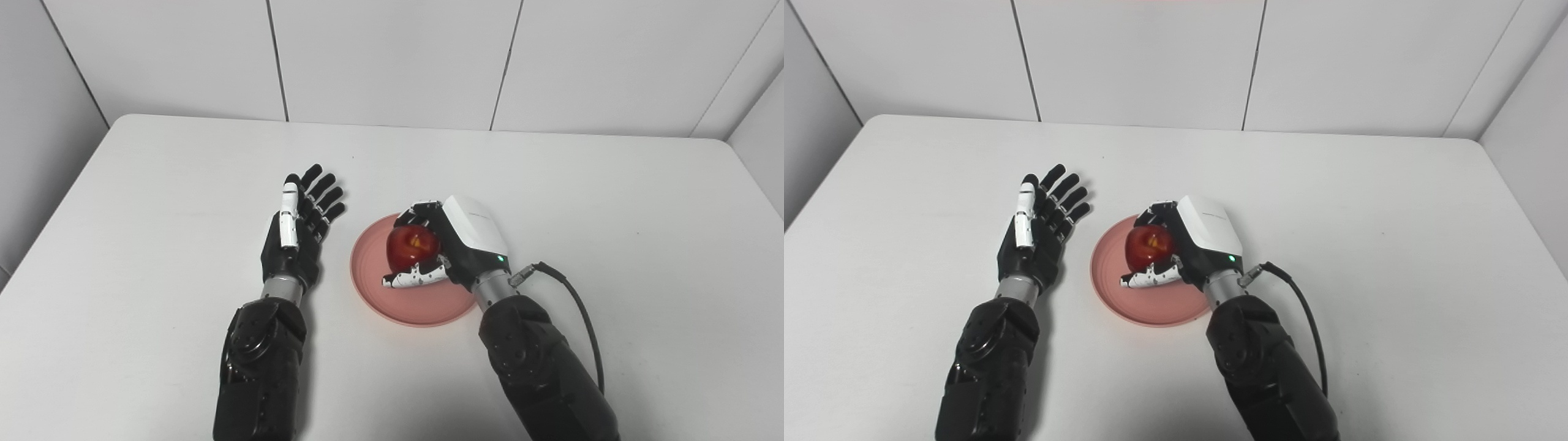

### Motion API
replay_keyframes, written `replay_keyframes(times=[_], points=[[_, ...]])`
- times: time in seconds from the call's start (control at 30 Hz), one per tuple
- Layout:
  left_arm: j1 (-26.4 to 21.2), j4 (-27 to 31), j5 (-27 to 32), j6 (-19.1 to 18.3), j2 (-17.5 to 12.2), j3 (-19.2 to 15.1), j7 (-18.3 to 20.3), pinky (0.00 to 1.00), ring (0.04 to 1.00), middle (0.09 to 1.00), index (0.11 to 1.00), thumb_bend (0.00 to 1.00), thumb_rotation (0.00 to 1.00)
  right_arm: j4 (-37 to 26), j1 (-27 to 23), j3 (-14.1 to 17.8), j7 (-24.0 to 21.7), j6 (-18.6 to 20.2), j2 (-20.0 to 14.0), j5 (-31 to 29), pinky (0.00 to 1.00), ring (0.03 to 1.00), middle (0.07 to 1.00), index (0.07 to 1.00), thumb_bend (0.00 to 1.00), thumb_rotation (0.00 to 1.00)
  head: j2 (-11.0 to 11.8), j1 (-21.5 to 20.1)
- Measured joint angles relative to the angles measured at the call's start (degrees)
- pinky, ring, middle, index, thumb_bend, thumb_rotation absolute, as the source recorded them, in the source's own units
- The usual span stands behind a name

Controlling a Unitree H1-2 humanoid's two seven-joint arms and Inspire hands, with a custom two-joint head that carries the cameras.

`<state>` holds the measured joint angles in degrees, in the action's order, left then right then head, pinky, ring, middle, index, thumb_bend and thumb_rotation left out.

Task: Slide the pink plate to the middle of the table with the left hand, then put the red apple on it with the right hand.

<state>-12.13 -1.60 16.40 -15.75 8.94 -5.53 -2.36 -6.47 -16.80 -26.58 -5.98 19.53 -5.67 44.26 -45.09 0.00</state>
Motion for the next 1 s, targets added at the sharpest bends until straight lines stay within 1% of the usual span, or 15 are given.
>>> replay_keyframes(times=[0.23, 0.5, 0.53, 0.57, 0.6, 0.63, 0.67, 0.77, 0.8, 0.87, 0.97, 1.0], points=[[0.0, 0.0, 0.0, 0.0, 0.0, 0.0, -0.1, 0.84, 0.841, 0.853, 0.838, 0.38, 1.00, 0.2, 0.0, 0.0, 0.2, -0.4, 0.0, 0.2, 0.23, 0.322, 0.426, 0.486, 0.52, 0.13, 0.0, -0.1], [0.0, 0.4, 0.0, -0.7, 0.0, 0.0, -0.4, 0.84, 0.841, 0.852, 0.839, 0.38, 1.00, 0.1, -0.1, -0.2, -0.2, -0.4, 0.0, 1.2, 0.28, 0.396, 0.498, 0.489, 0.52, 0.15, 0.1, -0.1], [0.0, 0.4, 0.0, -0.7, 0.0, 0.0, -0.4, 0.84, 0.841, 0.851, 0.839, 0.38, 1.00, 0.1, -0.1, -0.2, -0.4, -0.4, 0.0, 1.6, 0.30, 0.416, 0.523, 0.560, 0.72, 0.21, 0.1, -0.1], [0.0, 0.5, 0.0, -0.8, 0.0, 0.0, -0.4, 0.84, 0.841, 0.851, 0.838, 0.38, 1.00, 0.0, -0.1, -0.2, -0.6, -0.4, 0.0, 1.8, 0.30, 0.423, 0.531, 0.584, 0.79, 0.24, 0.1, -0.1], [0.0, 0.5, 0.0, -0.8, 0.0, 0.0, -0.5, 0.84, 0.844, 0.854, 0.841, 0.38, 1.00, -0.1, -0.1, -0.2, -1.0, -0.4, -0.1, 2.2, 0.28, 0.405, 0.518, 0.620, 0.85, 0.28, 0.0, -0.1], [0.0, 0.5, 0.0, -0.8, 0.0, 0.1, -0.5, 0.84, 0.846, 0.855, 0.843, 0.38, 1.00, -0.2, -0.1, -0.2, -1.3, -0.4, -0.1, 2.3, 0.27, 0.388, 0.506, 0.645, 0.89, 0.30, 0.0, -0.1], [0.0, 0.5, 0.0, -0.9, 0.0, 0.1, -0.5, 0.84, 0.846, 0.855, 0.843, 0.37, 1.00, -0.3, -0.1, -0.2, -1.9, -0.3, -0.2, 2.5, 0.23, 0.345, 0.468, 0.673, 0.91, 0.33, 0.0, -0.1], [0.0, 0.5, 0.0, -0.9, 0.0, 0.1, -0.5, 0.84, 0.845, 0.855, 0.842, 0.38, 1.00, -0.7, -0.1, -0.2, -3.4, -0.1, -0.3, 2.8, 0.18, 0.275, 0.399, 0.710, 0.95, 0.37, 0.0, -0.2], [0.0, 0.6, 0.0, -0.9, 0.0, 0.1, -0.5, 0.84, 0.845, 0.855, 0.843, 0.38, 1.00, -0.8, -0.1, -0.2, -3.9, 0.2, -0.3, 2.9, 0.18, 0.269, 0.392, 0.718, 0.96, 0.38, 0.0, -0.2], [0.0, 0.6, 0.0, -0.9, 0.0, 0.1, -0.5, 0.84, 0.845, 0.855, 0.844, 0.38, 1.00, -1.2, -0.2, -0.2, -4.8, 0.5, -0.3, 3.7, 0.18, 0.270, 0.394, 0.733, 0.98, 0.40, 0.0, -0.2], [0.0, 0.6, 0.0, -0.9, 0.0, 0.1, -0.5, 0.85, 0.846, 0.857, 0.847, 0.38, 1.00, -1.6, -0.2, -0.3, -6.2, 0.5, -0.4, 4.3, 0.21, 0.326, 0.454, 0.752, 1.00, 0.43, 0.1, -0.3], [0.0, 0.6, 0.0, -0.9, 0.0, 0.1, -0.5, 0.85, 0.846, 0.857, 0.847, 0.38, 1.00, -1.8, -0.2, -0.3, -6.6, 0.5, -0.5, 4.4, 0.21, 0.328, 0.457, 0.753, 1.00, 0.43, 0.1, -0.3]])
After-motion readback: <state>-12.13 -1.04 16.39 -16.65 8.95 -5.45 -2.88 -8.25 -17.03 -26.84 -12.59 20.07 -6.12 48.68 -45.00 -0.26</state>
